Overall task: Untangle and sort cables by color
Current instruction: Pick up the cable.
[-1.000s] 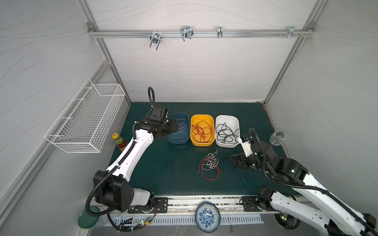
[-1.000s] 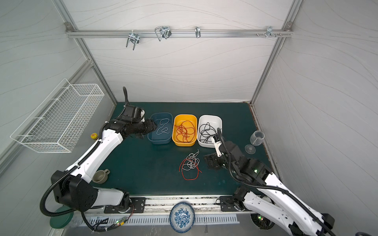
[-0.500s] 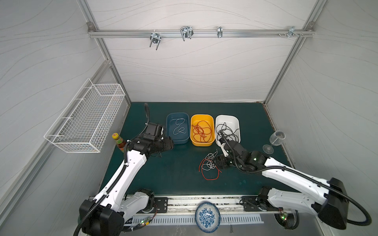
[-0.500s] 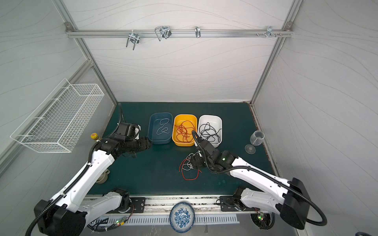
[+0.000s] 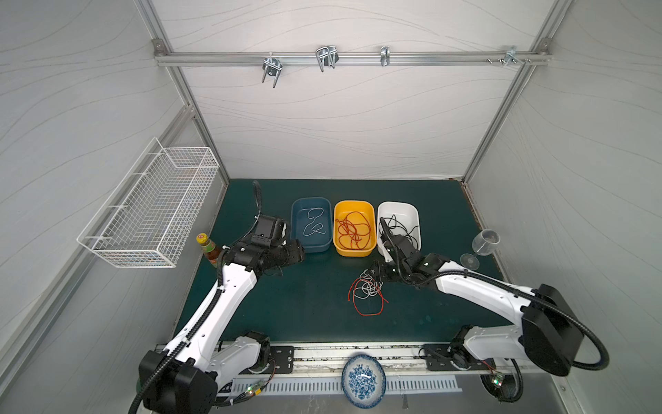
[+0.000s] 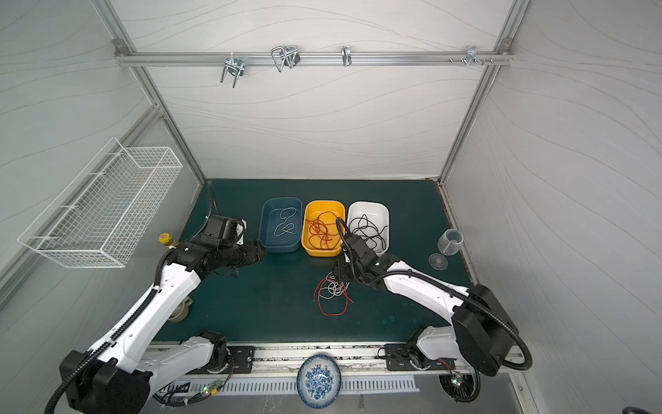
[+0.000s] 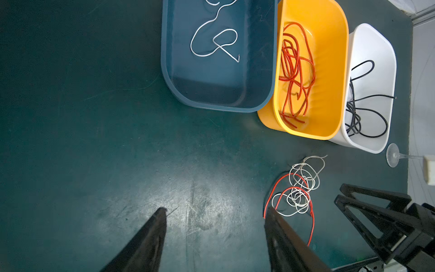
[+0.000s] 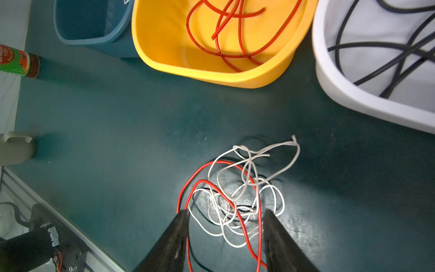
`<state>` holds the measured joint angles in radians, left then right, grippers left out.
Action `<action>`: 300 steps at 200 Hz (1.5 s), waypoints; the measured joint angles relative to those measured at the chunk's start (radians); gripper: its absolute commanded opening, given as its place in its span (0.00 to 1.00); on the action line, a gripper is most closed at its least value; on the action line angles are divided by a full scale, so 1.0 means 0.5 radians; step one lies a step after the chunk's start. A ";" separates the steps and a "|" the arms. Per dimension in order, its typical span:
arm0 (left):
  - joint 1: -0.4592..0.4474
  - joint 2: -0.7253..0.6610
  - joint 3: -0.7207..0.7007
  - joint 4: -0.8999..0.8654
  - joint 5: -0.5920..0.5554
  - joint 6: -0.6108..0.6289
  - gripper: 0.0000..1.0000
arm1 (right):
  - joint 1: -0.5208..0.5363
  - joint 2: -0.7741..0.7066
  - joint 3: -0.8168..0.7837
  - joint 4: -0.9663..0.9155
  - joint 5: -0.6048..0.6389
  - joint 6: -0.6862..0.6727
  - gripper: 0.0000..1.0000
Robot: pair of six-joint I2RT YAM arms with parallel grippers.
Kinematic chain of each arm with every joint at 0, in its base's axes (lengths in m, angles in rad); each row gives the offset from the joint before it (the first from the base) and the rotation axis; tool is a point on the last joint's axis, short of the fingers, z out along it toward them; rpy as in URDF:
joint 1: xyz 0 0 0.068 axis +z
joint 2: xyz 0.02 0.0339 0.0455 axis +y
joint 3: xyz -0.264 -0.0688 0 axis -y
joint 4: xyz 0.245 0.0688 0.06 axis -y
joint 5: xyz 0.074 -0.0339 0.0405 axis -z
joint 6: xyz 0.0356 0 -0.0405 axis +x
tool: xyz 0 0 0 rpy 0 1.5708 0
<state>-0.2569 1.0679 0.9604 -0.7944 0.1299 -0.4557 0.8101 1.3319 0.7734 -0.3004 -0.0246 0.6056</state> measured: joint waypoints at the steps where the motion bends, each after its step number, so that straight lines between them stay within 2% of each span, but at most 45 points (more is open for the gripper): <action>1: 0.000 0.000 0.000 -0.001 0.000 0.000 0.68 | 0.000 0.003 0.000 0.002 0.000 0.001 0.51; 112: 0.000 0.000 -0.002 0.000 -0.005 0.000 0.68 | -0.037 0.256 0.000 0.157 -0.037 0.060 0.42; 153: 0.000 0.000 -0.002 0.000 -0.004 0.000 0.68 | -0.041 0.272 0.000 0.192 -0.037 0.071 0.29; 180: 0.000 0.000 -0.002 0.000 -0.003 0.000 0.68 | -0.041 0.290 0.000 0.208 -0.042 0.076 0.24; 300: 0.000 0.001 -0.003 0.000 0.019 0.000 0.68 | -0.041 0.345 0.000 0.228 -0.085 0.089 0.19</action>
<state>-0.2569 1.0683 0.9588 -0.7944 0.1394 -0.4557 0.7895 1.5043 0.7734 -0.1864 -0.0669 0.6502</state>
